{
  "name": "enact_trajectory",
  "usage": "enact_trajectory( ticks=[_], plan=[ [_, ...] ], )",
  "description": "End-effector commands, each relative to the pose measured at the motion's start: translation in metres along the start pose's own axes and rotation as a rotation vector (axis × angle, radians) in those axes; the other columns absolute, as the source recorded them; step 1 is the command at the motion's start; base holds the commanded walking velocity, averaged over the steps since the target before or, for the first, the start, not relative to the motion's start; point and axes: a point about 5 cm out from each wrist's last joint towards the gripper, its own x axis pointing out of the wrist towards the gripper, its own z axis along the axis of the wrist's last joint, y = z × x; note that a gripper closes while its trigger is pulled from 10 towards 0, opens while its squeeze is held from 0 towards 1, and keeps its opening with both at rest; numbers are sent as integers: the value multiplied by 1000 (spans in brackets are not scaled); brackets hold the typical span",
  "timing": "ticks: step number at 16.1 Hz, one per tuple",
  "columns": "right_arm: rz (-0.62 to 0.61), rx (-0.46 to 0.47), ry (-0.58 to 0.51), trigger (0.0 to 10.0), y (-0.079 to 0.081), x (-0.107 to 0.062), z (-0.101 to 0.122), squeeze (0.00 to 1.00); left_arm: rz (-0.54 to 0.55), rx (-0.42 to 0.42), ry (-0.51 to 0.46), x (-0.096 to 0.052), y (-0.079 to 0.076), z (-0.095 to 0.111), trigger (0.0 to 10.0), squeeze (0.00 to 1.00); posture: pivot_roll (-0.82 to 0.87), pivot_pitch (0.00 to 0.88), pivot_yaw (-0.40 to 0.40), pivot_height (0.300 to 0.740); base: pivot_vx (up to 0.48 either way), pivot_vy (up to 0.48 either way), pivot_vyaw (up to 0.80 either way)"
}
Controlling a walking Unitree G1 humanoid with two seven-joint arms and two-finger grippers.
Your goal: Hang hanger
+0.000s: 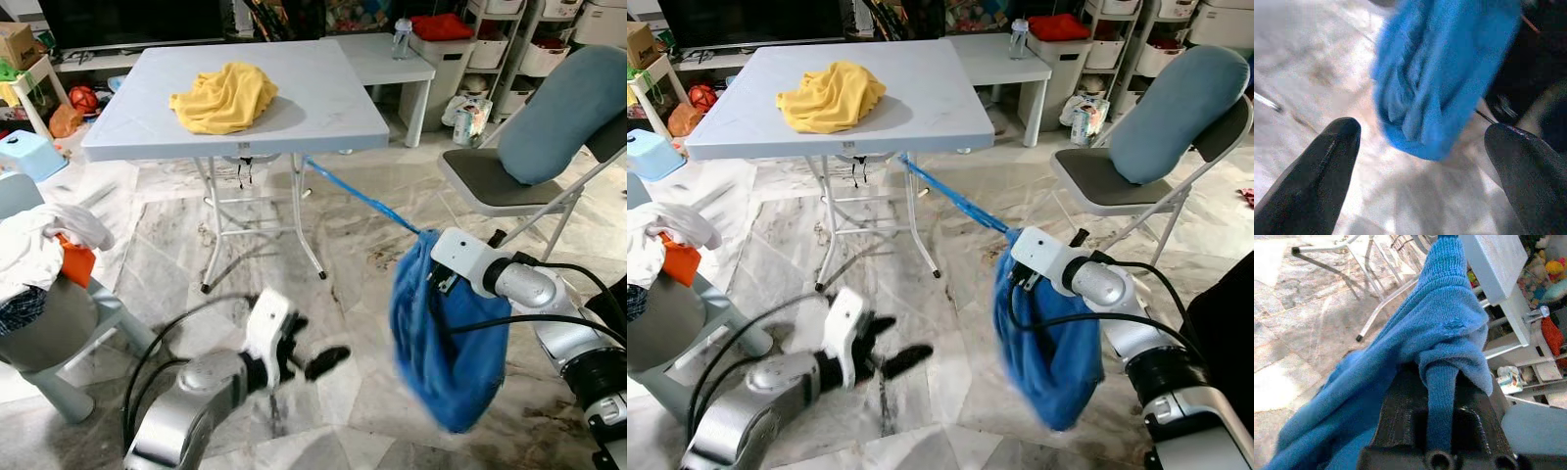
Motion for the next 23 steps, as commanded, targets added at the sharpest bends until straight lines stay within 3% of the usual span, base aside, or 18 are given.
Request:
enact_trajectory(
  ticks=[1,3,6,7,8,9,13,15,20,23],
  plan=[
    [13,-14,-42,10000,0,-1,2,0,118,19,-57,-4,16,9,0,0,-70,0,-21,740,0,0,0],
    [62,-2,-69,10000,7,-2,2,0,174,30,-93,-6,24,15,0,0,-70,0,-21,740,0,0,0],
    [273,-41,-68,10000,19,-15,-5,0,172,109,-98,-7,31,23,0,0,-74,0,-17,740,0,0,0],
    [308,-53,-41,10000,20,-17,-11,0,141,140,-90,-6,29,23,2275,0,-76,0,-16,740,0,0,0],
    [339,-75,-27,10000,22,-19,-15,0,101,148,-80,-6,26,22,9098,0,-78,0,-15,740,0,0,0],
    [387,-100,-28,10000,27,-22,-16,0,43,141,-79,-6,20,21,10000,1000,-78,0,-15,740,0,0,0],
    [525,-152,-34,10000,37,-31,-19,0,-133,258,-10,-11,3,13,10000,1000,-76,0,-13,740,0,0,0],
    [658,-176,-68,10000,44,-40,-18,0,-216,333,40,-15,-2,8,10000,1000,-77,0,-12,740,0,0,0],
    [749,-185,-117,10000,50,-44,-13,0,-258,386,21,-12,-7,11,10000,1000,-78,0,-9,740,0,0,0],
    [811,-140,-171,10000,49,-47,-3,0,-299,403,34,-11,-8,9,10000,1000,-85,0,-4,740,0,0,0]
  ],
)
